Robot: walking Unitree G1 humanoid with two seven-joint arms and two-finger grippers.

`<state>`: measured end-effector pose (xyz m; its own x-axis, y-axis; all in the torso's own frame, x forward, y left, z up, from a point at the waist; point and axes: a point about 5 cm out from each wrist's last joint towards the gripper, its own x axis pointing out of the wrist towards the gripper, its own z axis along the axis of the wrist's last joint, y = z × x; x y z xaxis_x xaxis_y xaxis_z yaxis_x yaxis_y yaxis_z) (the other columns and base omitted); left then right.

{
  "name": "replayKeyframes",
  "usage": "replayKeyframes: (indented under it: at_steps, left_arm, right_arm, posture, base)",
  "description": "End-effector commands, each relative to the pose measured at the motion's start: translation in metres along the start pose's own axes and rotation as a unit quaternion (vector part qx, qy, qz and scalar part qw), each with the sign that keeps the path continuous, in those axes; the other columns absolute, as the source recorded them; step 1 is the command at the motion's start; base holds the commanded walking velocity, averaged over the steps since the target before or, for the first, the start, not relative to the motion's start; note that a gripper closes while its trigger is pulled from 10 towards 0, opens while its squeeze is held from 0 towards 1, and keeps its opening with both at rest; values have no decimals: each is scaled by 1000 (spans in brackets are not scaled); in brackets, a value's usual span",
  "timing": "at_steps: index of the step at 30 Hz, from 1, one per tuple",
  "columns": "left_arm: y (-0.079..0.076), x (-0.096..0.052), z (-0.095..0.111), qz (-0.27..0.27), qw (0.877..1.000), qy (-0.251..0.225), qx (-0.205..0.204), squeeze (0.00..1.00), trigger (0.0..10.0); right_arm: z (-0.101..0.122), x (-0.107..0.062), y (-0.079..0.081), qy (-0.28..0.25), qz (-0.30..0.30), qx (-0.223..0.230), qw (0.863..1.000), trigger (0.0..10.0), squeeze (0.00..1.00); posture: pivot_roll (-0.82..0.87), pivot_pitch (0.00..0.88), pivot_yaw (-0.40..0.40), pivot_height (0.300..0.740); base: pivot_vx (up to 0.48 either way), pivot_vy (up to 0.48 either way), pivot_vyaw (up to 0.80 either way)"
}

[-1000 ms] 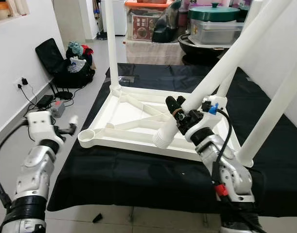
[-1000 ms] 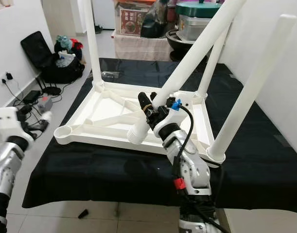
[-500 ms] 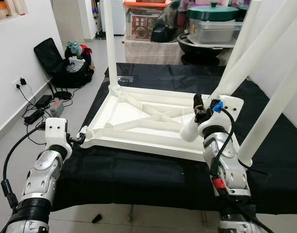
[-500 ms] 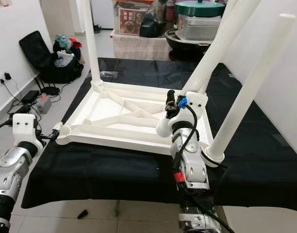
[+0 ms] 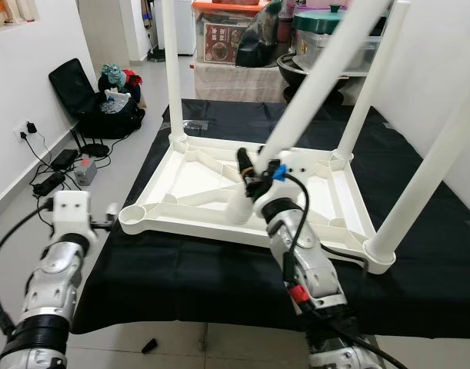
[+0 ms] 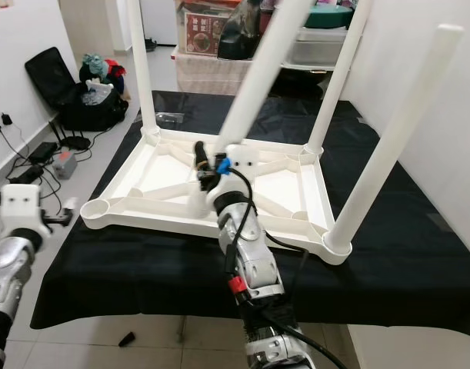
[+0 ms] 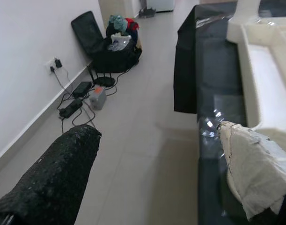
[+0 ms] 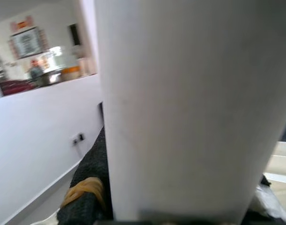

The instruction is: Building children table

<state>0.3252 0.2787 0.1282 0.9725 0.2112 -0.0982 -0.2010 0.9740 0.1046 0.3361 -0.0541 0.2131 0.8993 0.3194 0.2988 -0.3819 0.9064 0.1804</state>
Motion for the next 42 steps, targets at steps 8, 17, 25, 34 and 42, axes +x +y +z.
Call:
replayKeyframes:
  at_steps: [8,17,25,34,42]
  left_arm:
    - [-8,-6,-7,-12,1000,5,0,0,10000]
    - [-7,-9,-10,-10,1000,4,8,0,10000]
    - [-8,-8,-9,-13,1000,3,10,0,10000]
    - [-10,-9,-9,-14,1000,2,10,0,10000]
    - [-8,-10,-9,-11,1000,1,11,0,10000]
  right_arm:
    - [-9,19,22,-27,24,17,999,0,0]
    - [-20,26,29,-47,3,-51,998,0,0]
    - [-35,24,40,-32,38,-78,996,0,0]
    - [-70,12,46,31,62,-85,994,0,0]
    - [-69,15,45,21,56,-100,993,0,0]
  posture:
    - [164,0,-129,740]
    - [196,0,-146,740]
    - [197,0,-148,740]
    - [215,0,-164,740]
    - [214,0,-166,740]
  base:
    - [0,0,0]
    - [0,0,0]
    - [0,0,0]
    - [0,0,0]
    - [0,0,0]
